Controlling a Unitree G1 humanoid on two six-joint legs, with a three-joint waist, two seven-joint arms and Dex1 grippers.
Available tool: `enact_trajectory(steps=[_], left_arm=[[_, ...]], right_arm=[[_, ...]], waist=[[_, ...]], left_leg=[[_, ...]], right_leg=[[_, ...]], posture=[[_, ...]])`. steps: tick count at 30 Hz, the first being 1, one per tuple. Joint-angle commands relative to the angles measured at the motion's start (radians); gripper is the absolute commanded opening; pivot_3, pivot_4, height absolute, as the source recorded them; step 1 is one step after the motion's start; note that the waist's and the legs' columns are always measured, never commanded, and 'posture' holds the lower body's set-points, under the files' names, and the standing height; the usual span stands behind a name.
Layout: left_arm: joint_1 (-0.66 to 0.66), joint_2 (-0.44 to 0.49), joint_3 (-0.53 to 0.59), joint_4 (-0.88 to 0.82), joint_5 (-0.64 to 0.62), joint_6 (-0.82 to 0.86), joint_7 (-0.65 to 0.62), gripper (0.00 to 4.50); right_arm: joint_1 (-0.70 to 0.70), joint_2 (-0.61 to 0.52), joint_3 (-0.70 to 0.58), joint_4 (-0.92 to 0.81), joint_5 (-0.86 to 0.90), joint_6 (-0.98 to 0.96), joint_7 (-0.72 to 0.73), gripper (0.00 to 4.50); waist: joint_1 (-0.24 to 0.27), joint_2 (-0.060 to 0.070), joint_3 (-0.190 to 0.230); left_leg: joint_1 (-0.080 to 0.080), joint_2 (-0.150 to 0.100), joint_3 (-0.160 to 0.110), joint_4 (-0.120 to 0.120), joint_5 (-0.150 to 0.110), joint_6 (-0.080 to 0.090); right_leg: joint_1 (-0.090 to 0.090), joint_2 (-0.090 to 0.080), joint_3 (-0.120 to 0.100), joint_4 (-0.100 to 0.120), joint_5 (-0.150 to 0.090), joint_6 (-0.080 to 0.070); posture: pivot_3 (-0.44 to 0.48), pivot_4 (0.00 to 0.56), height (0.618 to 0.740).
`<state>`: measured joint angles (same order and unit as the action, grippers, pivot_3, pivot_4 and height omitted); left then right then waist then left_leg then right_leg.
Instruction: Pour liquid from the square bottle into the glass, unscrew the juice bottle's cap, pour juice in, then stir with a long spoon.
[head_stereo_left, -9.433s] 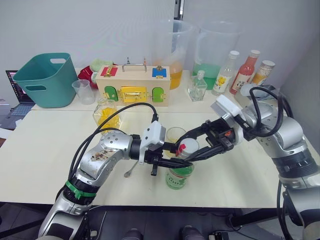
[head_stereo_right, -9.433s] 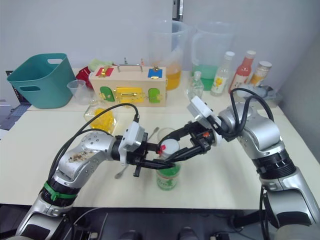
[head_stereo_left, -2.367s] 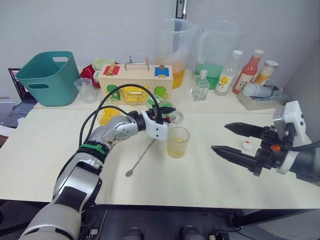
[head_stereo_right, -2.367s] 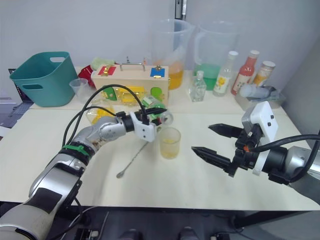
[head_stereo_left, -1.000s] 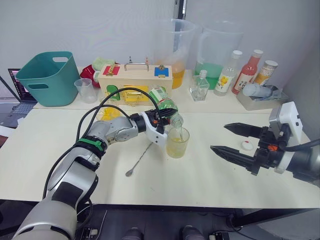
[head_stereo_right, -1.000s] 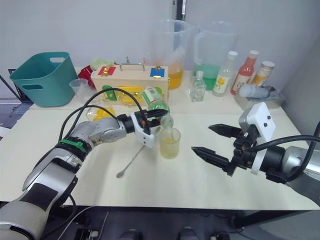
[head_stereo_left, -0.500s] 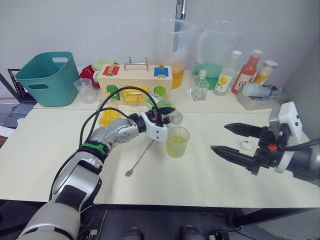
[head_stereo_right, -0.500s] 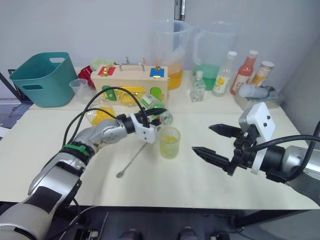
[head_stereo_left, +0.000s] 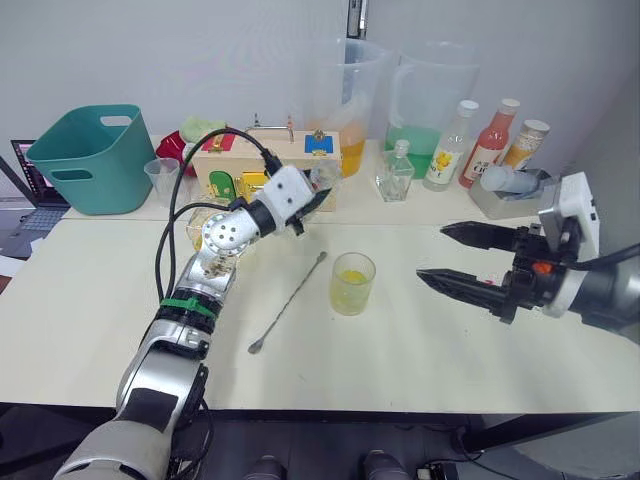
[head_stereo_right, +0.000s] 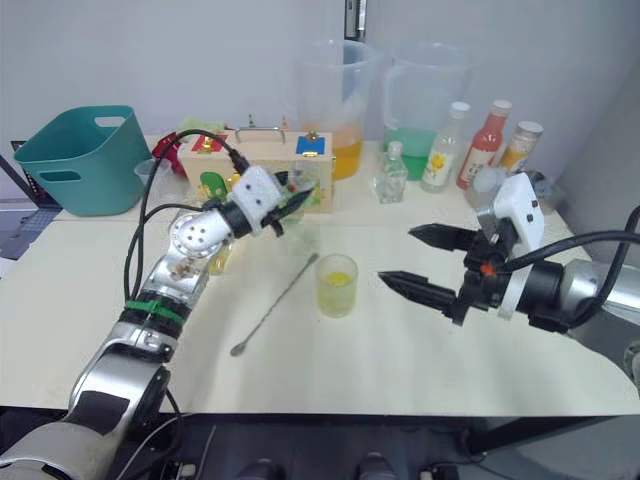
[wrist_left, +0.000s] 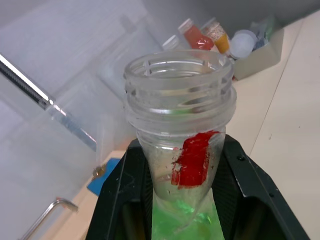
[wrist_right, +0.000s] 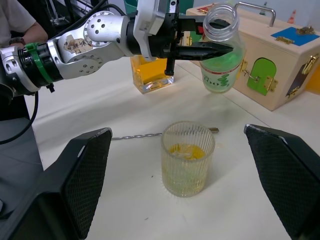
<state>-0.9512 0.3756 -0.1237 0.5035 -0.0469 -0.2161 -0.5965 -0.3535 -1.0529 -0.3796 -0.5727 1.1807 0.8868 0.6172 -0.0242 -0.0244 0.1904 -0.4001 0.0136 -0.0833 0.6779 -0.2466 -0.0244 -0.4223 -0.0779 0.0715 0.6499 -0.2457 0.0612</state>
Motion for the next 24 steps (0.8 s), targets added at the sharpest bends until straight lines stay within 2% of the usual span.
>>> enact_trajectory(steps=[1, 8, 13, 15, 19, 24], left_arm=[[0.022, 0.037, 0.094, -0.237, -0.142, 0.241, -0.035, 1.07], [0.157, 0.155, 0.215, -0.541, -0.346, 0.704, -0.066, 1.07], [0.342, 0.291, 0.39, -0.741, -0.494, 0.882, -0.1, 1.07], [0.399, 0.326, 0.43, -0.792, -0.528, 0.921, -0.103, 1.07], [0.609, 0.386, 0.612, -0.878, -0.568, 0.907, -0.133, 1.07], [0.697, 0.4, 0.748, -0.899, -0.616, 0.907, -0.103, 1.07]], right_arm=[[-0.065, -0.002, 0.044, 0.046, -0.041, -0.036, 0.071, 4.5], [-0.191, 0.016, 0.165, 0.164, -0.127, -0.052, 0.23, 4.5], [-0.294, 0.044, 0.282, 0.278, -0.213, -0.074, 0.395, 4.5], [-0.321, 0.057, 0.313, 0.307, -0.238, -0.078, 0.443, 4.5], [-0.376, 0.113, 0.366, 0.368, -0.279, -0.083, 0.511, 4.5], [-0.401, 0.154, 0.384, 0.392, -0.313, -0.078, 0.559, 4.5]], waist=[[-0.002, 0.0, 0.0], [-0.015, 0.0, 0.0], [-0.031, 0.0, 0.0], [-0.032, 0.0, 0.0], [-0.025, 0.0, 0.0], [-0.009, 0.0, 0.0]], left_leg=[[0.0, 0.0, 0.0, 0.0, 0.0, 0.0], [0.001, 0.0, 0.0, 0.0, 0.0, 0.0], [0.002, 0.001, 0.0, -0.001, 0.0, 0.0], [0.002, 0.001, 0.0, -0.001, 0.0, 0.0], [0.002, 0.001, 0.0, -0.001, 0.0, 0.0], [0.002, 0.001, 0.0, 0.0, 0.0, 0.0]], right_leg=[[0.0, 0.0, 0.0, 0.0, 0.0, 0.0], [0.0, 0.0, 0.0, 0.003, 0.0, 0.0], [-0.002, 0.001, 0.0, 0.005, 0.0, -0.001], [-0.003, 0.001, 0.0, 0.006, 0.0, -0.002], [-0.002, 0.0, 0.0, 0.005, 0.0, -0.002], [-0.003, 0.0, -0.001, 0.005, 0.0, -0.002]], posture=[[0.0, 0.15, 0.74], [0.0, 0.15, 0.74], [0.0, 0.15, 0.74], [0.0, 0.15, 0.74], [0.0, 0.15, 0.74], [0.0, 0.15, 0.74]])
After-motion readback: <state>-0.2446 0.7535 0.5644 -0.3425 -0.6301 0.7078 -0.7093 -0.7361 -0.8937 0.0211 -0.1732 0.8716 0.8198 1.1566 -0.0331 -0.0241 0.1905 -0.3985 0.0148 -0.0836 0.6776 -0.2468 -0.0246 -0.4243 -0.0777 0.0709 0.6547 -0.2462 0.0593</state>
